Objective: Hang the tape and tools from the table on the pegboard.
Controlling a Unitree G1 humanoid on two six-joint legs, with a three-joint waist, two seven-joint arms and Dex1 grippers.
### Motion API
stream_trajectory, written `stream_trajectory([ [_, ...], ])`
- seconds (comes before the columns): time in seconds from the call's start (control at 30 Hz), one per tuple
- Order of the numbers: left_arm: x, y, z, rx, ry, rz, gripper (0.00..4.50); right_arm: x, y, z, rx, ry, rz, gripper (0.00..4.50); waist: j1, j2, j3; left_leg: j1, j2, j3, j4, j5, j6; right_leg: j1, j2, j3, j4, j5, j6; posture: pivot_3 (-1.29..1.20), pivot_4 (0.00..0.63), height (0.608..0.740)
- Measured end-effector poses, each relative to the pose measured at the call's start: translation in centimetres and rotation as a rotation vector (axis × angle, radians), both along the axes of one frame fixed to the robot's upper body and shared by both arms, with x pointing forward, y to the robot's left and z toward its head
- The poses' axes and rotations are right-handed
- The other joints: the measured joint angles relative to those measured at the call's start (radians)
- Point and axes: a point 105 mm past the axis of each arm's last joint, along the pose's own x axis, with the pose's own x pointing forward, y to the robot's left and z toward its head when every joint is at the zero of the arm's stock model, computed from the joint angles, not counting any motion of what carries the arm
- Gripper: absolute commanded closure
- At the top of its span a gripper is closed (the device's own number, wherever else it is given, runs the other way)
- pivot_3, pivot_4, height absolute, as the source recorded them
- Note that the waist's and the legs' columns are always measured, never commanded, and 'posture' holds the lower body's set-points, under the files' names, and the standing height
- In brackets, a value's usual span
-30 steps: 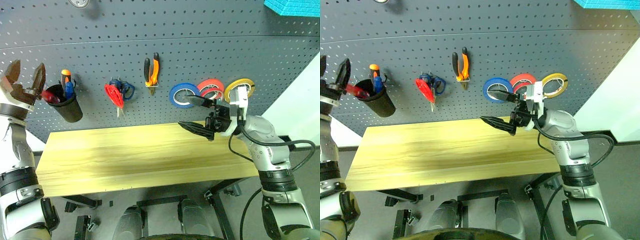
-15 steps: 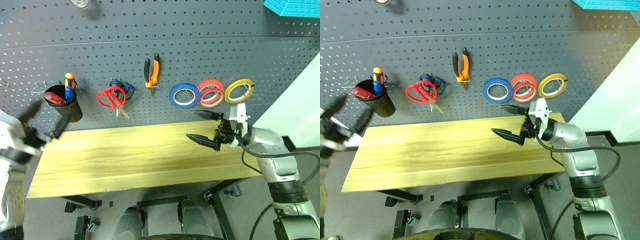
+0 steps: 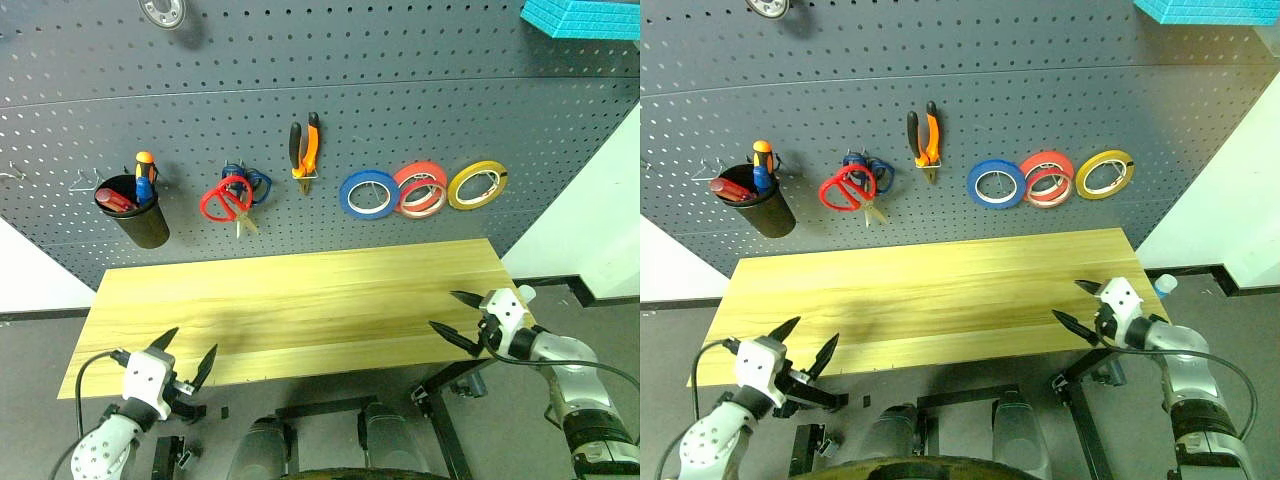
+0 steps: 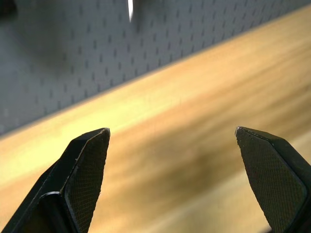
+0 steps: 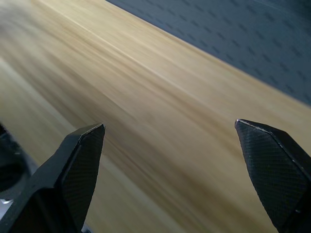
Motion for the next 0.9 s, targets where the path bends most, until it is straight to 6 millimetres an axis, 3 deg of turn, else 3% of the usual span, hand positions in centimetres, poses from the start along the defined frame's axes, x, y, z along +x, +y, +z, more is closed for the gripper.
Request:
stream_trajectory([
  [0.13,-0.8,0.9,-1.6,0.017,0.028,0.058,0.17,-0.5,-0.5,-0.5,-0.002,0.014,-0.018,0.00,-0.001,0.004,-0.009,-0.001,0.000,0.000,0.003,-0.001,-0.001,0.001,0.000,0.000,-0.001,0.000,0.000,-0.08,0.038,0.740],
  [0.33,1.4,1.2,-0.9,0.021,-0.042,0.084,0.17,0.6,0.6,1.0,0.005,-0.025,-0.012,0.00,-0.002,0.008,-0.018,-0.003,0.000,0.000,0.008,-0.003,-0.003,0.002,-0.002,-0.003,-0.003,0.000,0.000,-0.09,0.035,0.740],
  [0.53,2.0,0.7,-0.9,0.032,-0.051,0.077,0.17,1.2,1.2,2.1,0.008,-0.046,-0.024,0.00,0.001,0.007,-0.025,-0.001,0.000,0.000,0.001,-0.002,0.002,0.001,-0.002,-0.002,-0.002,-0.001,0.001,-0.09,0.035,0.740],
  [0.9,1.5,-0.5,-2.0,-0.010,0.024,-0.002,0.17,0.1,1.0,0.8,0.029,0.026,-0.038,0.00,-0.001,0.011,-0.029,-0.001,0.000,0.000,0.003,-0.003,-0.001,0.001,-0.002,-0.002,-0.002,-0.001,0.002,-0.10,0.036,0.740],
])
